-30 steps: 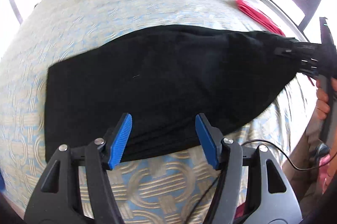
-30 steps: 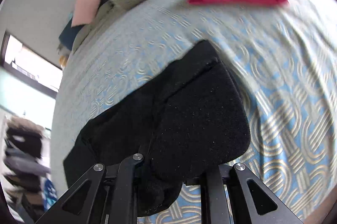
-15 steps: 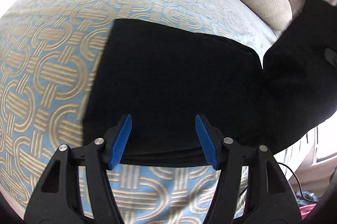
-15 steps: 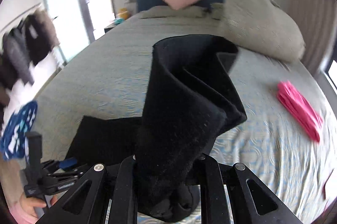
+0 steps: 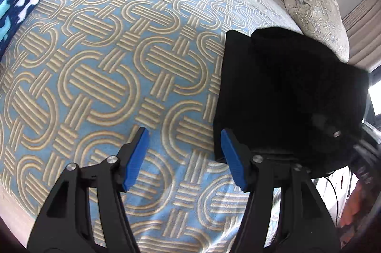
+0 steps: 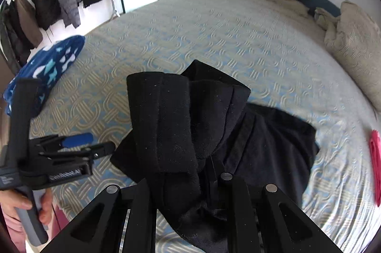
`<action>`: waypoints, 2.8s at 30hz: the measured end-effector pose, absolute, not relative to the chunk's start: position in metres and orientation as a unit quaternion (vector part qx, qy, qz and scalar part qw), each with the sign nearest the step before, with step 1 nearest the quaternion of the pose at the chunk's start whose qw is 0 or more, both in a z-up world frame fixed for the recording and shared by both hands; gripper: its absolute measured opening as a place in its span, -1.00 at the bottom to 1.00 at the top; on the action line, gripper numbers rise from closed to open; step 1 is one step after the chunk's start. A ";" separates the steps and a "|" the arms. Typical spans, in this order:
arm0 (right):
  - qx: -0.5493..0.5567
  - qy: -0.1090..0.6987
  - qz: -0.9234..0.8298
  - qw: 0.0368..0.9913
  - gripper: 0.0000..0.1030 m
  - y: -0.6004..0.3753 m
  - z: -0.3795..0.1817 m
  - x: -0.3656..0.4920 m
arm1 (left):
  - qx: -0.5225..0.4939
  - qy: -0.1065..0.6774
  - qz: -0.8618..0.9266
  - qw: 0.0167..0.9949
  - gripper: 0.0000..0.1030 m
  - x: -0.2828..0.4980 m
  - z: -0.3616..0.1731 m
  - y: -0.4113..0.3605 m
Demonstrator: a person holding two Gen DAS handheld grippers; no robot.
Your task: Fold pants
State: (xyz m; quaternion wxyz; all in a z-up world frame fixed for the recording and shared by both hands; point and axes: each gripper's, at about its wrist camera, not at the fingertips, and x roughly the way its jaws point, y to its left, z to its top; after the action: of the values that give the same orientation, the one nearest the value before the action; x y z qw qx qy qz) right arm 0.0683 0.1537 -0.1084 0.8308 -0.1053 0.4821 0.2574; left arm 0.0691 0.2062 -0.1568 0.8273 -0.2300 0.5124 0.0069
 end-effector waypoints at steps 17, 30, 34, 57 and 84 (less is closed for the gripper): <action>-0.212 0.463 0.217 0.833 -0.60 0.210 -0.129 0.068 | -0.235 0.502 0.031 0.832 0.24 0.038 -0.153 0.232; -0.186 0.495 0.301 0.794 -0.12 0.168 -0.127 0.027 | -0.234 0.490 0.052 0.838 0.24 0.031 -0.142 0.251; -0.068 0.516 0.292 0.803 -0.04 0.102 -0.114 0.026 | -0.220 0.486 0.043 0.845 0.24 0.035 -0.133 0.240; 0.260 0.577 0.182 0.752 0.11 -0.067 -0.187 0.026 | -0.073 0.498 -0.148 0.852 0.24 0.111 -0.081 0.024; 0.263 0.560 0.213 0.756 0.29 -0.122 -0.200 0.026 | 0.109 0.623 -0.187 0.752 -0.73 0.262 -0.134 -0.109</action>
State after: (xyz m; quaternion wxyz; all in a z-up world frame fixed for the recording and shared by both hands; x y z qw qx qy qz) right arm 0.0261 -0.1223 -0.2003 0.7561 0.2627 0.5604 0.2127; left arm 0.2620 -0.1089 -0.1337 0.7519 0.1087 0.6229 -0.1865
